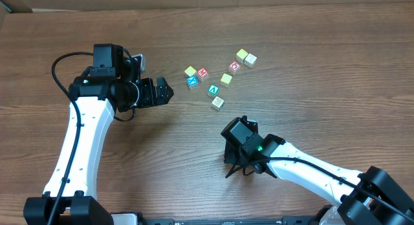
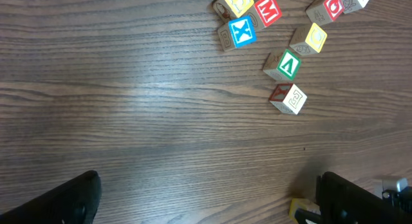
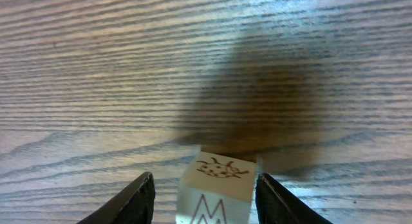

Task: Flip 3 blocks
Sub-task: 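Carry the M block toward the front and set it down, then reach the left gripper to the E block and grasp it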

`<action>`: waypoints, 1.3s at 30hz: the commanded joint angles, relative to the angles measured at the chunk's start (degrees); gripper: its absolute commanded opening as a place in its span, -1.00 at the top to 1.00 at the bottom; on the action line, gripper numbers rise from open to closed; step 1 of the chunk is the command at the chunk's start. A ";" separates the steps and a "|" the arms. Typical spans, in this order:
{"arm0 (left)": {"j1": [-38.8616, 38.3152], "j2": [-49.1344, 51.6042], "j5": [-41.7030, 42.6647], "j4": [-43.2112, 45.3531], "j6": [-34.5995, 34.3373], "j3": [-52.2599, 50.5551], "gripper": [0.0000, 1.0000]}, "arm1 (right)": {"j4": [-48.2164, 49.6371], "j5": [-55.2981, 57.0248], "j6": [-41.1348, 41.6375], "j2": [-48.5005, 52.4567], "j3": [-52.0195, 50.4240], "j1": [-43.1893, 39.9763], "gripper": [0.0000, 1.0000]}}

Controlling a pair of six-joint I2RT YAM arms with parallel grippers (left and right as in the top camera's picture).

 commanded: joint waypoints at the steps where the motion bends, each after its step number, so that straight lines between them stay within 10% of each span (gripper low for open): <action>1: 0.15 0.33 0.02 -0.13 -0.96 0.81 -1.00 | 0.26 1.49 -0.48 -0.48 0.33 -0.28 -0.04; 12: -0.11 0.50 0.11 -1.46 -0.74 0.81 -1.00 | -20.35 13.03 -0.33 -12.87 17.18 -2.62 -0.06; 18: -6.95 3.10 0.28 -0.81 3.80 0.81 -0.44 | -31.06 9.42 -2.01 -21.40 23.69 -8.98 -0.07; 29: -27.47 19.54 -7.76 10.69 5.75 2.54 -0.54 | -37.92 1.40 -6.86 -33.24 23.98 -13.40 -0.10; 39: -29.24 29.90 -15.65 5.92 8.35 15.87 -0.54 | -41.27 0.87 -6.88 -34.58 23.98 -13.40 -0.11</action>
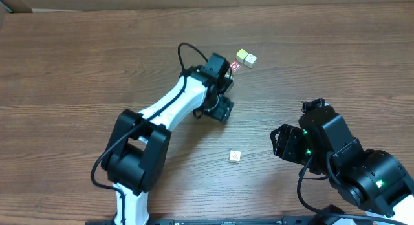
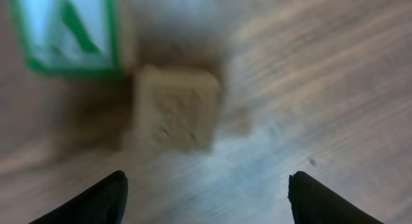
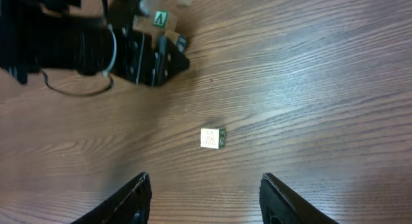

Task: Flip 3 blocks
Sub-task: 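Reach the left gripper to the E block and grasp it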

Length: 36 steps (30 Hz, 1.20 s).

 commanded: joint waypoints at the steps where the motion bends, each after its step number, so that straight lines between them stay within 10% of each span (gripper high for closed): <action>1: 0.68 0.22 -3.10 -0.31 3.32 4.87 -0.55 | 0.11 -0.33 -0.48 -0.48 1.25 -0.33 -0.13; 36: 0.72 5.55 0.59 -0.42 6.95 6.16 0.31 | -1.64 -0.37 -0.66 -0.48 1.25 -0.33 -0.15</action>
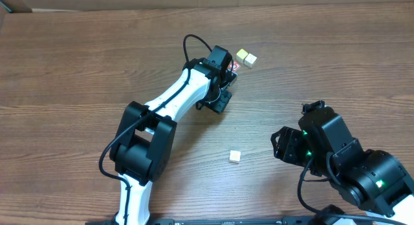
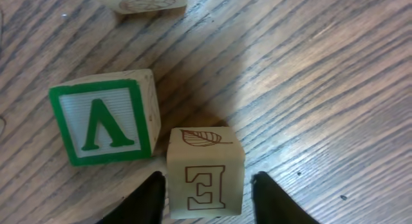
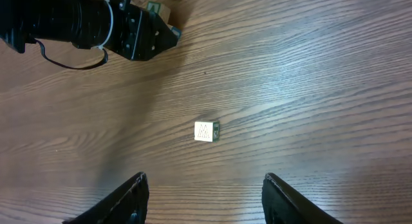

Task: Flip 3 blocks
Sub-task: 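Reach the left gripper to the E block and grasp it, then carry the E block forward and place it beside the M block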

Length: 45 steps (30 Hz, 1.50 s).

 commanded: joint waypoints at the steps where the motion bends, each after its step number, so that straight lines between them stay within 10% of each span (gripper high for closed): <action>1: 0.20 0.48 1.31 0.33 -0.15 0.85 0.39 | 0.22 -0.15 -0.59 -0.48 1.25 -0.33 -0.16; 6: 0.26 0.48 1.31 0.04 -2.19 0.85 0.91 | -0.02 -0.31 -0.59 -0.48 1.25 -0.33 -0.15; 31: 2.80 -9.29 -1.31 -15.54 -13.97 7.41 0.91 | -2.12 -0.09 -0.59 -0.48 1.25 -0.33 -0.15; 45: 2.47 -29.49 5.60 0.50 -22.21 -27.82 0.91 | -3.58 -0.07 -0.59 -0.48 1.22 -0.33 -0.16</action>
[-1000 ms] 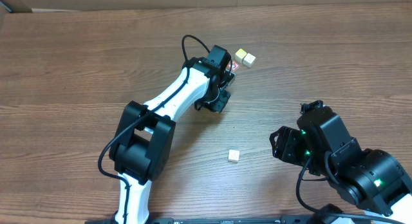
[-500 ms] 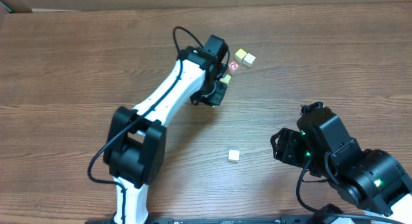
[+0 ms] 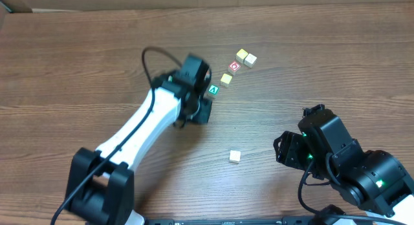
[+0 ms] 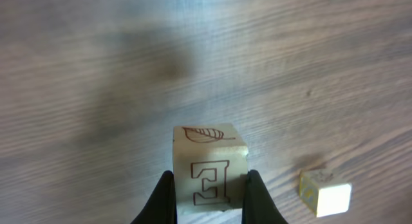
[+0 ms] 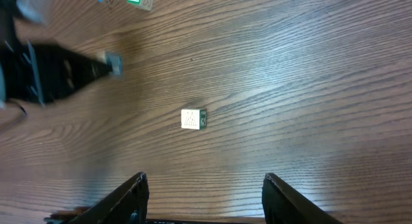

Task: Flip 3 blocks
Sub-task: 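Carry the E block forward and place it beside the M block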

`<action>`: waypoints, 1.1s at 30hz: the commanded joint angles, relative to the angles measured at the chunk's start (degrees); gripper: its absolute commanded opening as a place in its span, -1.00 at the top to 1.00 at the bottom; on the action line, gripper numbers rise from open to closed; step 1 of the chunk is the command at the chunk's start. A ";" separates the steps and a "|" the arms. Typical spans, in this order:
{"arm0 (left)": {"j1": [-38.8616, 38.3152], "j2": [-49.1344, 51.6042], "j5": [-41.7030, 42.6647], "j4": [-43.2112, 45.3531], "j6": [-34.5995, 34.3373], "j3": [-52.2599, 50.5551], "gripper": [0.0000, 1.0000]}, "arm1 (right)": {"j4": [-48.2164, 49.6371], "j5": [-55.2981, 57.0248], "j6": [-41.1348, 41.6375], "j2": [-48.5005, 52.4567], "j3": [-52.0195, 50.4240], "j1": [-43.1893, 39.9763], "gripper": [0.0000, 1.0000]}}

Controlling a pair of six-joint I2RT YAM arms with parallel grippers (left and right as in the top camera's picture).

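Observation:
My left gripper [image 4: 209, 188] is shut on a pale wooden block [image 4: 209, 165] with an outlined E on one face and a leaf on the face above it, held off the table. In the overhead view the left gripper [image 3: 196, 110] sits just left of the green A block [image 3: 212, 90]. A cream block [image 3: 235, 157] lies alone mid-table; it also shows in the right wrist view [image 5: 193, 118]. My right gripper [image 5: 206, 205] is open with nothing in it, raised at the right [image 3: 289, 151].
A yellow block [image 3: 226, 78], a red O block [image 3: 234, 66] and two pale blocks [image 3: 246, 57] run in a line up to the right. A blue block sits by the green one. Another pale block [image 4: 325, 192] lies on the wood below my left gripper.
The left gripper had its fingers either side of the E block on the table beside the green A block. It is now shut on that block and holds it away from the cluster, lower left.
First my right gripper held a cream block low over the table while the left hung open far from the cluster. Then that block lay free mid-table, the right gripper open and raised, the left over the cluster. The left straddled the E block and now holds it.

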 commanded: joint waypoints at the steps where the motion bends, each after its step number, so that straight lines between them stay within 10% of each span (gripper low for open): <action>1: -0.79 -5.90 4.72 4.09 -4.42 -9.29 0.91 | -0.11 0.09 -0.48 -0.48 1.22 -0.33 -0.16; 33: -11.72 -8.98 9.01 19.30 -16.22 -24.22 0.90 | -0.52 -1.05 -0.04 0.11 1.20 -0.31 -0.17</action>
